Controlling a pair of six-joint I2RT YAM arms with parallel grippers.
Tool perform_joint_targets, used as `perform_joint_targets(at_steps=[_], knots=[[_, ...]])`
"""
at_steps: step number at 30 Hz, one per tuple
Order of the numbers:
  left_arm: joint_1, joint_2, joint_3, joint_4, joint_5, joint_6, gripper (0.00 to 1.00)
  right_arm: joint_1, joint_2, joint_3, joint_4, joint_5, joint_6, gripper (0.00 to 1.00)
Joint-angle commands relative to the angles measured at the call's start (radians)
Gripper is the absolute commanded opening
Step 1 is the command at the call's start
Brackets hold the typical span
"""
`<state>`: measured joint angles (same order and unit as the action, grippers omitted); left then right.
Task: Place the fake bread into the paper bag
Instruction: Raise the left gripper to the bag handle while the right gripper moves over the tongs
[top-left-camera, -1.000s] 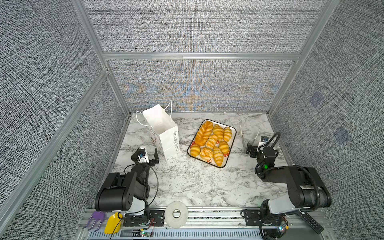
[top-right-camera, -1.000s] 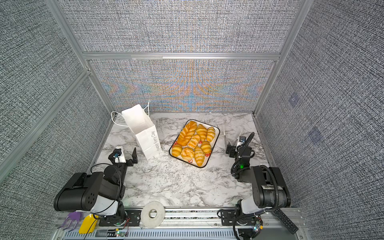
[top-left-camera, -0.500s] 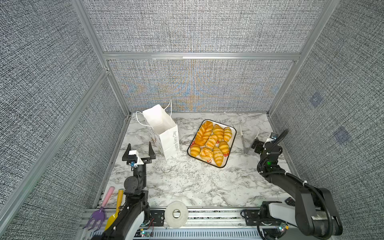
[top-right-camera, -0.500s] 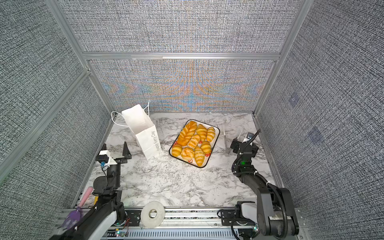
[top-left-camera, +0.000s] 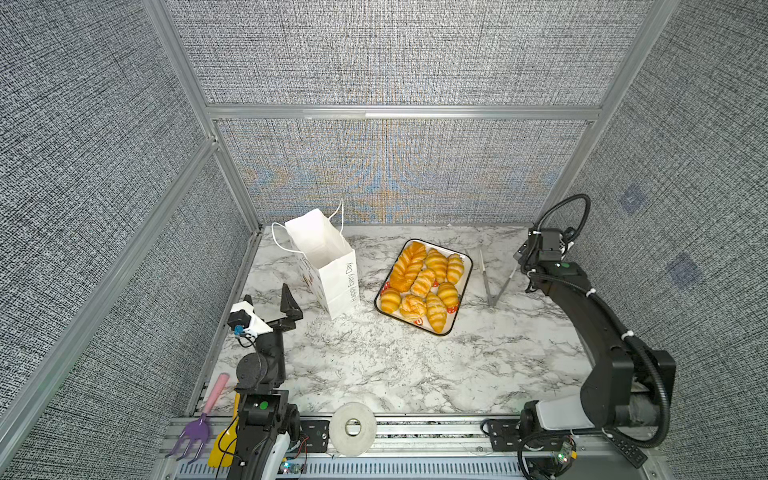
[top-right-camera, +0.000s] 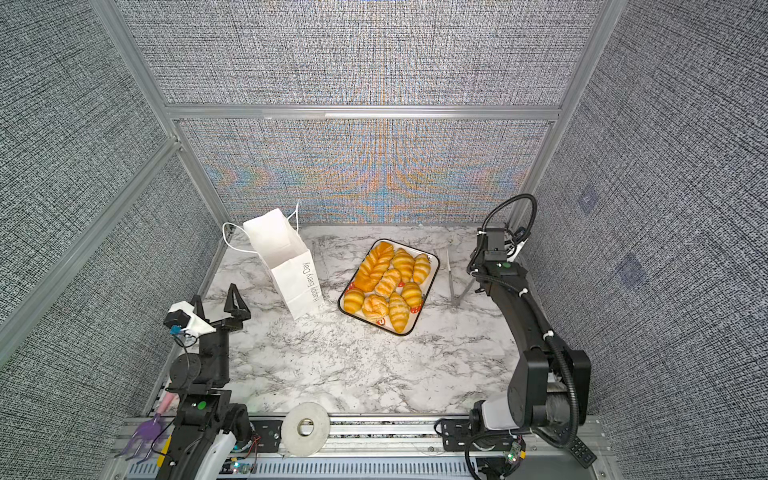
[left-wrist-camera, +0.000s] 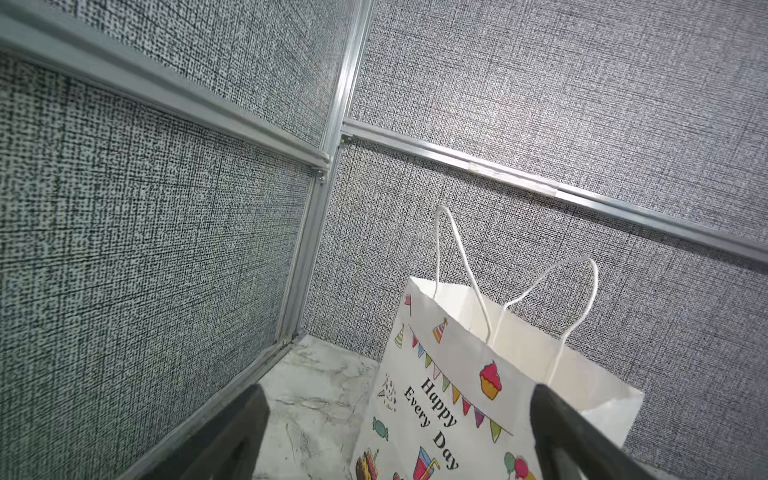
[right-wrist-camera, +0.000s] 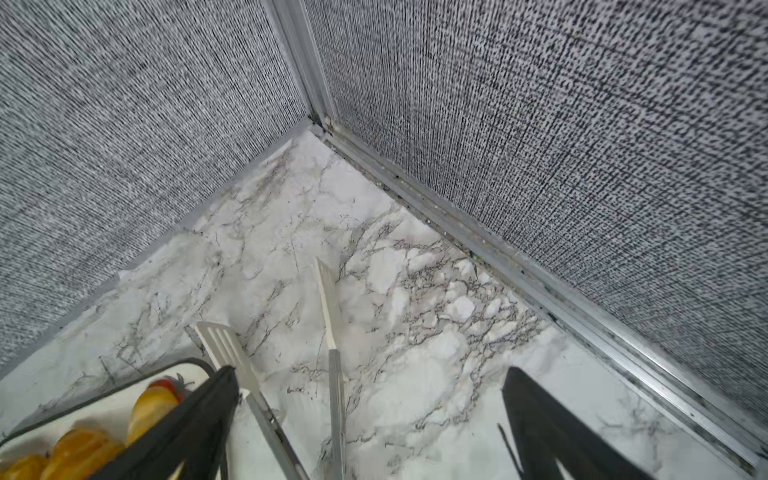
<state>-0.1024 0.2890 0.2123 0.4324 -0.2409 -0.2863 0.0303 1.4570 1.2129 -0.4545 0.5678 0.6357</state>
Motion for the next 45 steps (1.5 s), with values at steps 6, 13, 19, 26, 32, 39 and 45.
perform_joint_targets(at_steps=[6, 13, 19, 26, 32, 39, 45], knots=[[0.0, 0.152, 0.318, -0.406, -0.085, -0.146, 0.99, 0.076, -0.05, -0.007, -0.148, -0.105, -0.08, 0.99], [0.0, 0.33, 0.53, -0.473, 0.064, -0.087, 0.99, 0.115, -0.164, -0.03, -0.107, -0.16, -0.136, 0.99], [0.004, 0.52, 0.682, -0.541, 0.249, -0.083, 0.99, 0.145, -0.213, -0.029, -0.128, -0.186, -0.168, 0.99], [0.021, 0.67, 0.773, -0.558, 0.404, -0.127, 0.99, 0.156, -0.237, -0.056, -0.133, -0.238, -0.205, 0.99], [0.076, 0.756, 0.788, -0.541, 0.448, -0.148, 0.79, 0.162, -0.238, -0.08, -0.136, -0.259, -0.206, 0.99], [0.133, 0.814, 0.785, -0.507, 0.543, -0.162, 0.58, 0.164, -0.228, -0.099, -0.144, -0.274, -0.204, 0.99], [0.148, 0.809, 0.778, -0.514, 0.568, -0.148, 0.28, 0.168, -0.208, -0.113, -0.148, -0.275, -0.199, 0.99]])
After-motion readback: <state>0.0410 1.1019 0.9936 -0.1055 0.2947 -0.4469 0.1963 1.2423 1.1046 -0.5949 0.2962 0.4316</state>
